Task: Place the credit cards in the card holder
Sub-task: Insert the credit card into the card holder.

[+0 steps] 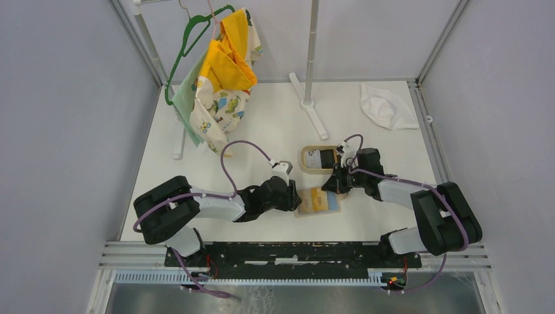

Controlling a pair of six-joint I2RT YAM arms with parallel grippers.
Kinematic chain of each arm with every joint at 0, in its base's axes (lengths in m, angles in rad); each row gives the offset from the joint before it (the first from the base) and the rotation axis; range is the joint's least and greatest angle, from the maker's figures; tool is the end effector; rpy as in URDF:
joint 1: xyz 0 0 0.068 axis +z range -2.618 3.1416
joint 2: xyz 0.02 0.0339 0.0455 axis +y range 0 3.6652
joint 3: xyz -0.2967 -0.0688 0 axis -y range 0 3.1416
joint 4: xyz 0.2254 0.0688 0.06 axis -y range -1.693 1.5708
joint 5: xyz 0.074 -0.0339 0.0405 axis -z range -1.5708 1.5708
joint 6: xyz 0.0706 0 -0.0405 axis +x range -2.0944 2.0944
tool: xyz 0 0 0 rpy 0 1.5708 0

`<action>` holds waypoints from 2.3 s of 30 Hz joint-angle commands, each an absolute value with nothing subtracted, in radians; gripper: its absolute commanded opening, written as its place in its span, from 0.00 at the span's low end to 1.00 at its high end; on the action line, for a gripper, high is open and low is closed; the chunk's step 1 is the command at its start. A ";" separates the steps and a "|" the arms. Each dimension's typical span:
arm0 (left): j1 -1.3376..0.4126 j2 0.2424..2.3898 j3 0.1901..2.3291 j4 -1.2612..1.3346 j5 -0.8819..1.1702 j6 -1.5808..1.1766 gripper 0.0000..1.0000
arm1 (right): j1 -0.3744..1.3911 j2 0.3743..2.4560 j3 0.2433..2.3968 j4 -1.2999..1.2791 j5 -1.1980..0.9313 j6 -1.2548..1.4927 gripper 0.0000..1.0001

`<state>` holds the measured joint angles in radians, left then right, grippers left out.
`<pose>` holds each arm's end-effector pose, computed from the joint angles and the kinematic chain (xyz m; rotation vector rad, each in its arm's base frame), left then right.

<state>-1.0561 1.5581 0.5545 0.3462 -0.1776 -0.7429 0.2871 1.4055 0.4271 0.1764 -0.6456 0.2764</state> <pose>0.1593 -0.2563 0.1646 0.2629 2.3193 -0.7680 0.2157 0.1080 0.1589 -0.3350 2.3798 1.0331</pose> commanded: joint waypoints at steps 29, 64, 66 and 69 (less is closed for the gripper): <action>-1.060 1.608 0.586 0.408 -0.107 -0.732 0.38 | 0.337 1.443 0.308 0.487 -0.698 0.505 0.00; -1.355 1.765 1.069 -0.048 -0.508 -0.806 0.02 | 0.354 1.442 0.376 0.345 -0.655 0.309 0.40; -1.359 1.809 1.122 -0.087 -0.529 -0.805 0.02 | 0.354 1.441 0.376 0.344 -0.656 0.309 0.40; -1.361 1.851 1.177 -0.113 -0.542 -0.794 0.02 | 0.354 1.445 0.377 0.342 -0.654 0.309 0.40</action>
